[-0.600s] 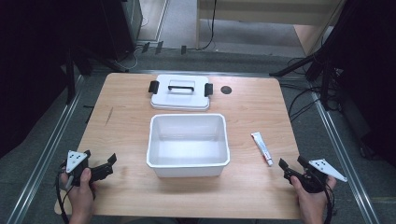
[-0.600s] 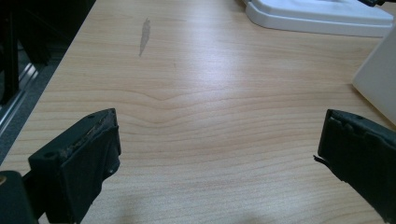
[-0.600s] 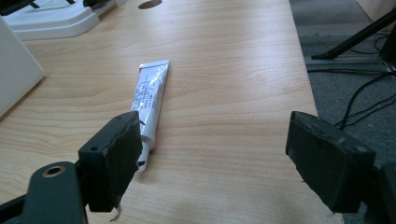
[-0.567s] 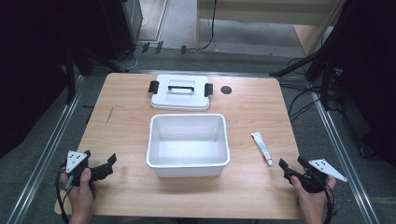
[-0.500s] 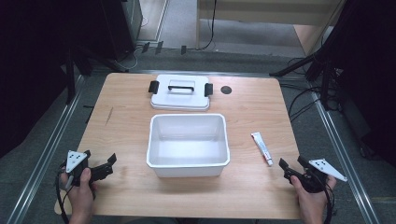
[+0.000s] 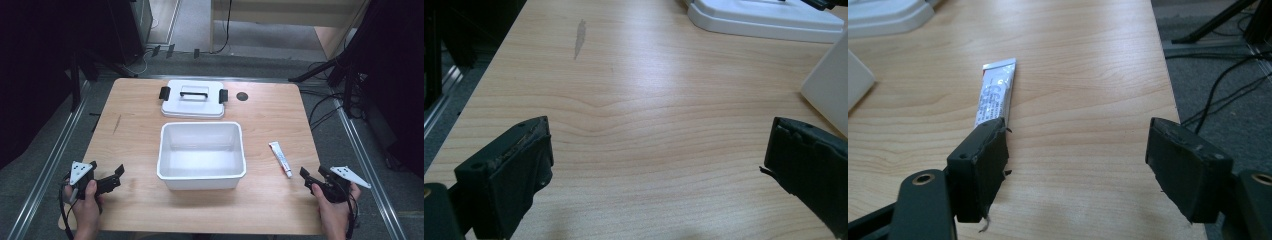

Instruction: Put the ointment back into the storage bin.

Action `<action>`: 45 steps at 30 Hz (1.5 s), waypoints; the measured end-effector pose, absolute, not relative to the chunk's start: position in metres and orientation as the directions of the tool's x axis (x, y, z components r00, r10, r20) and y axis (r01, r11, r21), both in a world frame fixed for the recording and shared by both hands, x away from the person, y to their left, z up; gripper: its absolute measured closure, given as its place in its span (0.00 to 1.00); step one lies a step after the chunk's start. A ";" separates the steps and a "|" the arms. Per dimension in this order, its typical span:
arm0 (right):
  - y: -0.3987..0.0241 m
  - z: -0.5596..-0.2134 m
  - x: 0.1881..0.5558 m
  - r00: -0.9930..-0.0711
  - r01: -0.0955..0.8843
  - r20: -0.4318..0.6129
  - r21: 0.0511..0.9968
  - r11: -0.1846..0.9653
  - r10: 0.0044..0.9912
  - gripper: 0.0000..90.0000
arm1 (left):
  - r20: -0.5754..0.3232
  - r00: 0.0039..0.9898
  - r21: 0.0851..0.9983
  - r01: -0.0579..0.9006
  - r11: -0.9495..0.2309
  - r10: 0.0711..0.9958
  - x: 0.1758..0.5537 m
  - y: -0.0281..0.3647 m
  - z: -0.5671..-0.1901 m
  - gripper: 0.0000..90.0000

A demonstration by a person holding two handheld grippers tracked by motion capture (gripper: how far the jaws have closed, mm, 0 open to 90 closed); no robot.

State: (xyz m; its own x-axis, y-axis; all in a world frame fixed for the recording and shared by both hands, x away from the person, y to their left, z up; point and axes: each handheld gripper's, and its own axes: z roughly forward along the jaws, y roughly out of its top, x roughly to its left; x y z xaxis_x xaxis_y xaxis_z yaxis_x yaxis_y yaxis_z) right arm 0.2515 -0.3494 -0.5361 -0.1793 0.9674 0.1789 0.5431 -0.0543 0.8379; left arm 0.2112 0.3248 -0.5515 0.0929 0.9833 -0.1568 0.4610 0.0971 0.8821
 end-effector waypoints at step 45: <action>-0.269 -0.481 0.347 -0.420 0.905 -0.033 0.061 0.421 0.907 0.37 | -0.172 0.102 0.872 0.478 0.103 0.980 0.213 0.326 -0.552 0.00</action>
State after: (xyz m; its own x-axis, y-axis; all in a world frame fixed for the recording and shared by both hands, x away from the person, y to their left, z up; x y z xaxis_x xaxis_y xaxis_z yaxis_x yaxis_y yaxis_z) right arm 0.3466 -0.2689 -0.4811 -0.4196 0.9071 -0.0334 0.9050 0.4209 0.0612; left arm 0.2131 0.3262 -0.5518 0.1020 0.9798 -0.1722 0.4783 0.1035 0.8721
